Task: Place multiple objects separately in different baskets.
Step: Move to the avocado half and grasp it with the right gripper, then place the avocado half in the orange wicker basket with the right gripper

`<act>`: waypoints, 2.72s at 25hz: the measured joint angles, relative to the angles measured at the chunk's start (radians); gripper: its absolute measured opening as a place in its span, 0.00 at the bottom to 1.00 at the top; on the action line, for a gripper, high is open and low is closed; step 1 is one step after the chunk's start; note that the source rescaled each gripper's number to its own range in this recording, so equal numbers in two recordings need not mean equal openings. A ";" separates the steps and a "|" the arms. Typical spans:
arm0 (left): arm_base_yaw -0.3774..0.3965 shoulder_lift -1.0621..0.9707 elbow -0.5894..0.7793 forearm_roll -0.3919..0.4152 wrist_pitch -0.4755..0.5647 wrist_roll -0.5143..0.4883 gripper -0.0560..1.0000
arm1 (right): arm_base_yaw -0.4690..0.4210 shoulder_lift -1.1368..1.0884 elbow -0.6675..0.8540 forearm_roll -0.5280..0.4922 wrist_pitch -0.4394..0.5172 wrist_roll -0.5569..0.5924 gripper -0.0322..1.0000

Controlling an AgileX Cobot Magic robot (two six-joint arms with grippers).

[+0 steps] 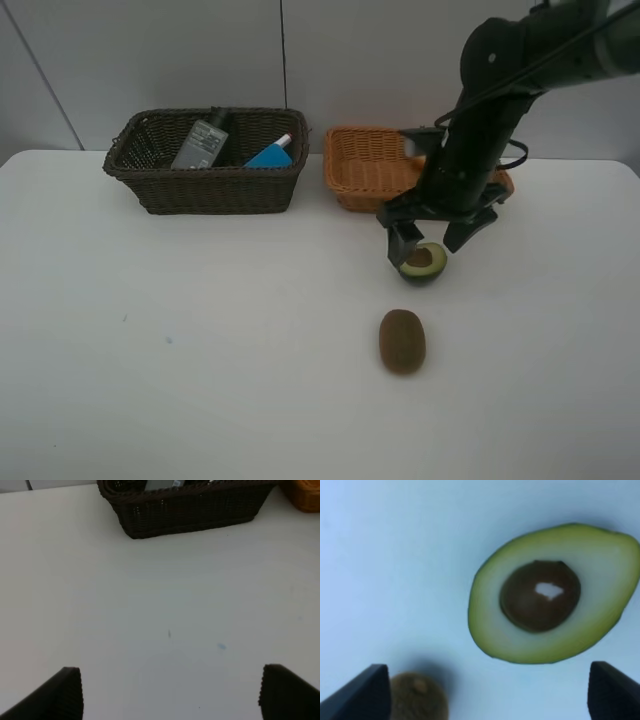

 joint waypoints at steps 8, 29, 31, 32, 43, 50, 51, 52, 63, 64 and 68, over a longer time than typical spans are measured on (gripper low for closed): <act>0.000 0.000 0.000 0.000 0.000 0.000 0.87 | 0.000 0.000 0.040 -0.085 -0.081 0.136 0.96; 0.000 0.000 0.000 0.000 0.000 0.000 0.87 | 0.000 0.118 0.040 -0.026 -0.165 0.428 0.96; 0.000 0.000 0.000 0.000 0.000 0.000 0.87 | 0.000 0.133 0.040 -0.028 -0.176 0.430 0.96; 0.000 0.000 0.000 0.000 0.000 0.000 0.87 | 0.000 0.141 0.040 -0.028 -0.183 0.430 0.96; 0.000 0.000 0.000 0.000 0.000 0.000 0.87 | 0.000 0.164 0.040 -0.048 -0.214 0.434 0.96; 0.000 0.000 0.000 0.000 0.000 0.000 0.87 | 0.000 0.166 0.040 -0.074 -0.216 0.434 0.26; 0.000 0.000 0.000 0.000 0.000 0.000 0.87 | 0.000 0.167 0.040 -0.075 -0.216 0.434 0.26; 0.000 0.000 0.000 0.000 0.000 0.000 0.87 | 0.000 0.167 0.040 -0.076 -0.216 0.434 0.26; 0.000 0.000 0.000 0.000 0.000 0.000 0.87 | 0.000 0.057 0.026 -0.110 -0.146 0.380 0.26; 0.000 0.000 0.000 0.000 0.000 0.000 0.87 | 0.000 0.042 0.001 -0.128 -0.117 0.376 0.26; 0.000 0.000 0.000 0.000 0.000 0.000 0.87 | 0.000 0.049 -0.168 -0.191 -0.002 0.318 0.26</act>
